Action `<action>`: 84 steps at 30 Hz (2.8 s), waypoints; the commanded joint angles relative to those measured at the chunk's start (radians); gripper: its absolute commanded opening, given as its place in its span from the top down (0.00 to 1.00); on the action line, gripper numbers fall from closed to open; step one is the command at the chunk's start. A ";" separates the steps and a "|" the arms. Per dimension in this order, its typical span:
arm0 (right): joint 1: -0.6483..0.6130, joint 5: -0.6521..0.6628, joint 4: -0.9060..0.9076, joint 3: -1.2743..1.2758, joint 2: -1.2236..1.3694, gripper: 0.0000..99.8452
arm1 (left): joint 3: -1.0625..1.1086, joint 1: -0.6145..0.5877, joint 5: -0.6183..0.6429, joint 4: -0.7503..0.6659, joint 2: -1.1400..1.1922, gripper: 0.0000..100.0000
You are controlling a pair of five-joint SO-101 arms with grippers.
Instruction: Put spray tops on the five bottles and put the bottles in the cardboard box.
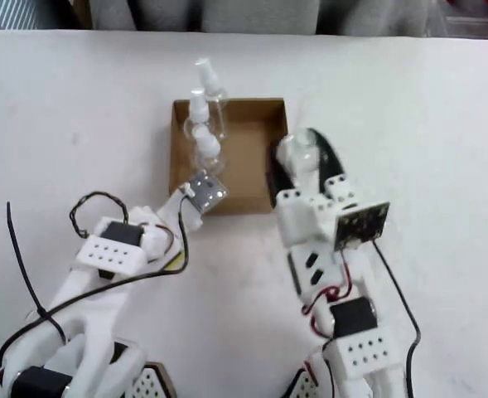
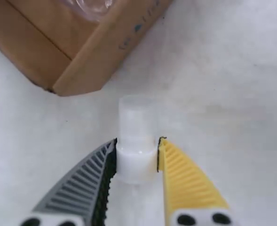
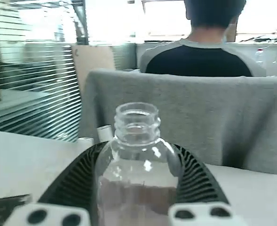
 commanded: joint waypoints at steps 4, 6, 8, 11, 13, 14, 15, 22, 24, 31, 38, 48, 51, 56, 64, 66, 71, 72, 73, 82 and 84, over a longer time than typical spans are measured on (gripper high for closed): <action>-0.116 -0.009 0.197 0.026 -0.217 0.98 | -0.003 -0.012 -0.012 -0.020 -0.008 0.92; -0.114 -0.009 0.197 0.071 -0.236 0.98 | -0.003 -0.012 -0.012 -0.020 -0.008 0.92; -0.120 -0.011 0.197 0.124 -0.251 0.98 | -0.005 -0.012 -0.012 -0.020 -0.008 0.92; -0.120 -0.044 0.200 0.184 -0.294 0.98 | -0.011 -0.012 -0.005 -0.020 -0.010 0.92; -0.124 -0.066 0.205 0.210 -0.334 0.98 | -0.018 -0.012 -0.003 -0.020 -0.012 0.92; -0.125 -0.074 0.206 0.229 -0.355 0.98 | -0.032 -0.012 -0.002 -0.014 -0.012 0.92; -0.136 -0.080 0.206 0.249 -0.378 0.98 | -0.046 -0.012 0.003 -0.011 -0.012 0.92; -0.260 -0.081 0.341 0.272 -0.406 0.98 | -0.278 -0.013 0.103 0.193 -0.012 0.92; -0.268 -0.081 0.346 0.272 -0.406 0.98 | -0.384 -0.013 0.103 0.255 -0.012 0.92; -0.266 -0.081 0.348 0.272 -0.406 0.98 | -0.839 -0.008 0.104 0.451 -0.012 0.92; -0.269 -0.081 0.348 0.272 -0.406 0.98 | -1.135 -0.010 0.178 0.459 -0.012 0.92; -0.269 -0.081 0.349 0.272 -0.406 0.98 | -1.409 0.033 0.606 0.405 -0.012 0.92; -0.280 -0.081 0.372 0.272 -0.406 0.98 | -1.425 0.048 0.749 0.374 -0.012 0.92; -0.325 -0.081 0.400 0.272 -0.406 0.98 | -1.418 0.048 0.947 0.336 -0.010 0.92; -0.325 -0.081 0.400 0.272 -0.406 0.98 | -1.418 0.117 0.974 0.333 -0.010 0.92; -0.325 -0.081 0.400 0.272 -0.406 0.98 | -1.409 0.150 0.971 0.336 -0.010 0.92; -0.325 -0.081 0.400 0.272 -0.406 0.98 | -1.254 0.206 0.967 0.311 -0.012 0.92; -0.325 -0.081 0.404 0.272 -0.406 0.98 | -1.217 0.203 0.967 0.282 -0.012 0.92; -0.325 -0.081 0.406 0.272 -0.406 0.98 | -1.181 0.203 0.967 0.252 -0.012 0.92; -0.325 -0.081 0.406 0.272 -0.406 0.98 | -0.796 0.211 0.968 -0.057 -0.288 0.92; -0.325 -0.081 0.406 0.272 -0.406 0.98 | -0.712 0.213 0.973 -0.135 -0.363 0.92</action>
